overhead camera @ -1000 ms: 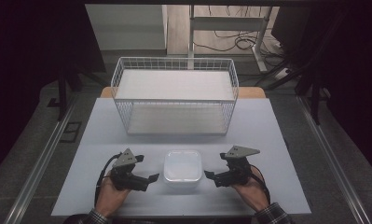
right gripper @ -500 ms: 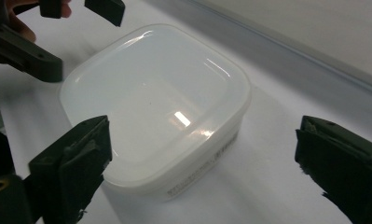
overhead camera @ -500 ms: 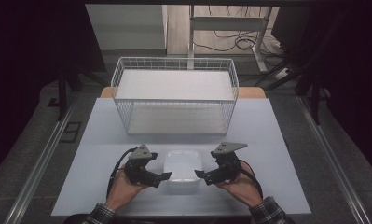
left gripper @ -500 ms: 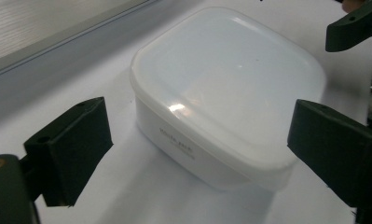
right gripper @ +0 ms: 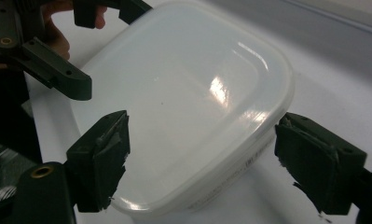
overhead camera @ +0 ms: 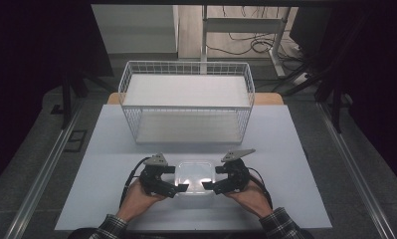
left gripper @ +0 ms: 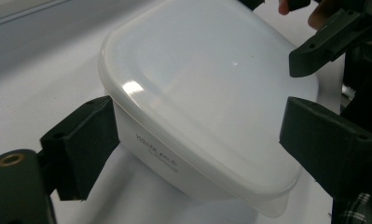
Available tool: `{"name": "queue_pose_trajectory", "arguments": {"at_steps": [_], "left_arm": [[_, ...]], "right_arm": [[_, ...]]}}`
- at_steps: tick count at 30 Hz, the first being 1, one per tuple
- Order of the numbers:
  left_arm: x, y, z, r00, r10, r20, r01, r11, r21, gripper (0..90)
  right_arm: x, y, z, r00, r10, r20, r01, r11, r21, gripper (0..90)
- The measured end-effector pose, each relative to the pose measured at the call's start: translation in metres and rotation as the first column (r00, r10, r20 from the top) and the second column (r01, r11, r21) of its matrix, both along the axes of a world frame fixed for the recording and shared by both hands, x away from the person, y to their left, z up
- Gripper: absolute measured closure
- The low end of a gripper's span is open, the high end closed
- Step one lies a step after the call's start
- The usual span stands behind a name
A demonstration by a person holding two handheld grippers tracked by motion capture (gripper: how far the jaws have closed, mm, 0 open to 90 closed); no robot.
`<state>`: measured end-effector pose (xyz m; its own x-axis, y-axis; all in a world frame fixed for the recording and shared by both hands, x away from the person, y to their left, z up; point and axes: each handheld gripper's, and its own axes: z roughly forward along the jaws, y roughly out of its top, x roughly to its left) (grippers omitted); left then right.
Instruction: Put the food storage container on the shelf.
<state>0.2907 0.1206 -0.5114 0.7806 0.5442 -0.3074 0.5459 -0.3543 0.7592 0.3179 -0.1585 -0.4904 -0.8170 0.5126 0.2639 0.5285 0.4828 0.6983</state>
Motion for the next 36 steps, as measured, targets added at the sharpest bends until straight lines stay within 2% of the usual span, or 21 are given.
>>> {"name": "queue_pose_trajectory", "arguments": {"at_steps": [2, 4, 8, 12, 13, 17, 19, 22, 24, 25, 29, 36], "left_arm": [[-0.003, 0.0, 0.001, 0.9999, 0.006, -0.009, -0.006, 0.9999, 0.008, 12.0], [-0.005, 0.003, 0.002, 0.9996, 0.016, -0.025, -0.016, 0.9999, 0.0, 15.5], [-0.013, 0.007, 0.004, 0.9973, 0.042, -0.061, -0.043, 0.9989, -0.016, 26.6], [-0.026, 0.013, 0.011, 0.9979, 0.06, -0.026, -0.06, 0.9982, -0.001, 47.1], [-0.028, 0.014, 0.012, 0.9978, 0.061, -0.027, -0.061, 0.9981, -0.004, 51.8], [-0.033, 0.016, 0.013, 0.9953, 0.094, -0.023, -0.095, 0.9953, -0.022, 60.2], [-0.035, 0.017, 0.015, 0.9929, 0.119, -0.007, -0.119, 0.9926, -0.026, 65.5], [-0.036, 0.016, 0.015, 0.989, 0.148, 0.011, -0.147, 0.9886, -0.03, 73.7], [-0.036, 0.013, 0.014, 0.9863, 0.162, 0.028, -0.162, 0.9867, -0.014, 79.4], [-0.037, 0.012, 0.014, 0.9844, 0.171, 0.041, -0.171, 0.9852, -0.011, 79.7], [-0.035, 0.012, 0.014, 0.9813, 0.187, 0.044, -0.186, 0.9822, -0.022, 79.8], [-0.029, 0.016, 0.018, 0.9782, 0.2, 0.058, -0.198, 0.9795, -0.04, 79.7]], "right_arm": [[-0.002, 0.0, 0.001, 1.0, -0.001, -0.009, 0.001, 1.0, -0.004, 19.1], [-0.005, -0.001, 0.003, 1.0, -0.007, -0.004, 0.007, 1.0, -0.016, 24.0], [-0.012, -0.009, 0.009, 0.9991, -0.041, -0.009, 0.041, 0.999, -0.009, 40.9], [-0.021, -0.014, 0.013, 0.9964, -0.081, -0.024, 0.081, 0.997, -0.008, 52.5], [-0.023, -0.015, 0.014, 0.9954, -0.091, -0.032, 0.091, 0.996, -0.004, 55.2], [-0.031, -0.017, 0.017, 0.9919, -0.124, -0.029, 0.124, 0.992, 0.011, 61.4], [-0.033, -0.018, 0.019, 0.9905, -0.136, -0.015, 0.137, 0.99, 0.02, 66.8], [-0.034, -0.02, 0.02, 0.9853, -0.169, 0.028, 0.168, 0.985, 0.032, 73.9], [-0.034, -0.02, 0.018, 0.9794, -0.193, 0.058, 0.192, 0.981, 0.031, 77.1], [-0.033, -0.019, 0.018, 0.9783, -0.196, 0.069, 0.195, 0.981, 0.024, 77.2], [-0.033, -0.019, 0.017, 0.9726, -0.215, 0.089, 0.213, 0.977, 0.036, 77.2], [-0.031, -0.017, 0.024, 0.9694, -0.208, 0.13, 0.201, 0.977, 0.063, 77.4]]}}
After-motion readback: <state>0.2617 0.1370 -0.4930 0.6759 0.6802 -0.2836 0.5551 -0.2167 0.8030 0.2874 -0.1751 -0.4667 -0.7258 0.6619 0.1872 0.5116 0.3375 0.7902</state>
